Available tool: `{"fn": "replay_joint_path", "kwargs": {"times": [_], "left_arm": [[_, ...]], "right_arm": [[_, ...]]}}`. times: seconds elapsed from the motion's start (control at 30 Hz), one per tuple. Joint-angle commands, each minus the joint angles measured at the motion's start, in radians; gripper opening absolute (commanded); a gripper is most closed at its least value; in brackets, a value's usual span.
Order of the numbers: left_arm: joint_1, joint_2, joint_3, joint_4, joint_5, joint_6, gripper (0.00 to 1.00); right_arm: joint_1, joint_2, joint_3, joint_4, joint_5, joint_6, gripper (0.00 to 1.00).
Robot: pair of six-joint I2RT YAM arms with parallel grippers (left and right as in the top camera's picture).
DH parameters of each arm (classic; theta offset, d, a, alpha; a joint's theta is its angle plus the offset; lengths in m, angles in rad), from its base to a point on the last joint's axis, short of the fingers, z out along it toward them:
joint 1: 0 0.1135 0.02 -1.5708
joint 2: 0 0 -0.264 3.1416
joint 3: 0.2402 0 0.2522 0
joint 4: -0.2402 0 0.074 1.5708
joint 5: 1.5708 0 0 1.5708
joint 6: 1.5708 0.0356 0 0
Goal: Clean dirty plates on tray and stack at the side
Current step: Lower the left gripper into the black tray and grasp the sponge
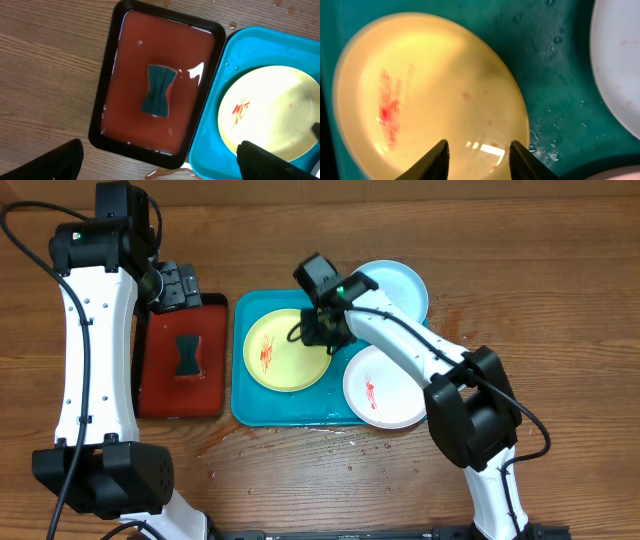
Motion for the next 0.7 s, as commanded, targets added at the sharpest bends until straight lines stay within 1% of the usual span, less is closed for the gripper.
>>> {"fn": "replay_joint_path", "kwargs": {"times": [0.0, 0.1, 0.2, 0.43, 0.57, 0.67], "left_arm": [[0.004, 0.009, 0.012, 0.000, 0.006, 0.024, 0.99], [0.003, 0.009, 0.012, 0.000, 0.007, 0.024, 1.00], [0.003, 0.009, 0.012, 0.000, 0.013, 0.023, 1.00], [0.003, 0.009, 0.012, -0.003, 0.013, 0.023, 1.00], [0.003, 0.009, 0.012, -0.003, 0.013, 0.023, 1.00], [0.004, 0.009, 0.012, -0.002, 0.013, 0.023, 0.98]], "right_arm": [[-0.015, -0.037, 0.041, -0.026, 0.010, -0.005, 0.44], [-0.021, -0.035, 0.019, -0.040, 0.010, 0.010, 0.44], [-0.024, -0.035, -0.021, -0.046, 0.030, 0.059, 0.44], [-0.024, -0.035, -0.118, 0.029, 0.032, 0.064, 0.43], [-0.024, -0.034, -0.170, 0.092, 0.032, 0.065, 0.38], [-0.024, -0.034, -0.199, 0.137, 0.040, 0.067, 0.32]]}}
